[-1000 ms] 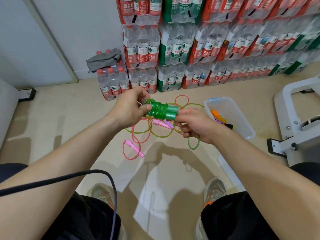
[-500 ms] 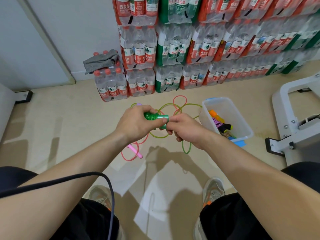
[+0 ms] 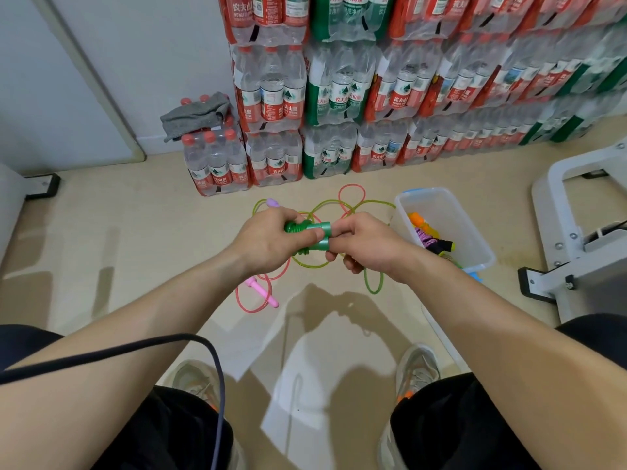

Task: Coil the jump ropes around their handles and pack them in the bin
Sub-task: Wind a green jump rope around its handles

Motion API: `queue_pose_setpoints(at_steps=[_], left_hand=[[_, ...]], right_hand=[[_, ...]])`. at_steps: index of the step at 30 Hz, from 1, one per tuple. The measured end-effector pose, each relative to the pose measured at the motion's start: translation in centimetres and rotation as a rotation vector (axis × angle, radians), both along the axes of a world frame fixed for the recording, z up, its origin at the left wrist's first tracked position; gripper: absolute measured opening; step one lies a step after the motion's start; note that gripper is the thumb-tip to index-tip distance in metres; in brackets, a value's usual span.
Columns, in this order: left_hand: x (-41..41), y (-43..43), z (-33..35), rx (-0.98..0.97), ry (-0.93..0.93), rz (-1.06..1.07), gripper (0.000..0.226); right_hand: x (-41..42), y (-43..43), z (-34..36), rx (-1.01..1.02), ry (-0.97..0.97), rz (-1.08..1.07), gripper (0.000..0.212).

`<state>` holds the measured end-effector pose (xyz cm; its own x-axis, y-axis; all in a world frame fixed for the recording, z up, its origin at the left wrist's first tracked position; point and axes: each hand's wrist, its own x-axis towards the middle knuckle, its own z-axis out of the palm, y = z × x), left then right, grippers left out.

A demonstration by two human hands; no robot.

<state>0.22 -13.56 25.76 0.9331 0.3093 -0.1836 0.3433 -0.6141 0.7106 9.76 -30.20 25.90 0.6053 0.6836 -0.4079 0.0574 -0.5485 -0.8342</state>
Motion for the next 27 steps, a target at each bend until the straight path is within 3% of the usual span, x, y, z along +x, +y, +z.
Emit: queue_pose_setpoints(at_steps=[3,8,15,20,23,27], left_hand=[[0.1,-0.1,0.1,0.022,0.007,0.006,0.040],[0.0,0.2,0.4,-0.148,0.041,0.005,0.036],[-0.3,0.4,0.9,-0.300,0.053,-0.047,0.016],[-0.3,0.2,0.9,-0.285,0.047,-0.025,0.018],[-0.1,-0.1,0.8,-0.171,0.031,0.018,0.032],[0.0,-0.7,0.9,-0.067,-0.017,0.058,0.036]], right_hand=[[-0.3,0.0,0.4,0.021,-0.030,-0.035,0.016],[0.0,-0.5,1.3,0.072,0.084,0.008,0.023],[0.2,-0.6,1.6,0.096,0.177,-0.042,0.017],[0.1,-0.5,1.7,0.060,0.055,-0.049,0.020],[-0.5,-0.2,1.5,0.046,-0.108,-0.097,0.020],[-1.1,0.2,1.3,0.009,-0.349,-0.122,0.027]])
